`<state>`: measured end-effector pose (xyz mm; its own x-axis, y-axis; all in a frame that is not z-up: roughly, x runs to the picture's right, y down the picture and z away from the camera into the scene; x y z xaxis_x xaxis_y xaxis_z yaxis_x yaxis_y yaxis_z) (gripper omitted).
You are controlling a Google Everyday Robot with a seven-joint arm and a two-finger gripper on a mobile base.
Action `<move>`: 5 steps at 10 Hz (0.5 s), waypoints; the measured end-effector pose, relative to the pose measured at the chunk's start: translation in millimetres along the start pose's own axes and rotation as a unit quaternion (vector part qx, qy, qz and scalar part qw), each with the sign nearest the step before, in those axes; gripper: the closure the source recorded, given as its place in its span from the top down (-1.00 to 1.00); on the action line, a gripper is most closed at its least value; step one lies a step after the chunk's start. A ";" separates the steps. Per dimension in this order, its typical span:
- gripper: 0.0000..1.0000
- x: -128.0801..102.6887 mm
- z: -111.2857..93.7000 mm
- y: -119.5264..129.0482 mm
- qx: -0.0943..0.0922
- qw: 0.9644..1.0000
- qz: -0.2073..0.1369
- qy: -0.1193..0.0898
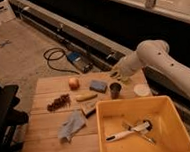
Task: Place pepper in paper cup
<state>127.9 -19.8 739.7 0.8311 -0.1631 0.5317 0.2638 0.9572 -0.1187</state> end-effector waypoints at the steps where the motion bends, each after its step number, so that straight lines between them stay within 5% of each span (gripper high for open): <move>1: -1.00 12.2 -12.0 -1.6 0.014 1.000 0.011 0.005; 5: -1.00 64.8 -42.4 8.9 0.021 0.996 0.071 0.044</move>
<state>204.8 -32.0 737.5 0.8987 -0.0441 0.4364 0.1214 0.9811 -0.1510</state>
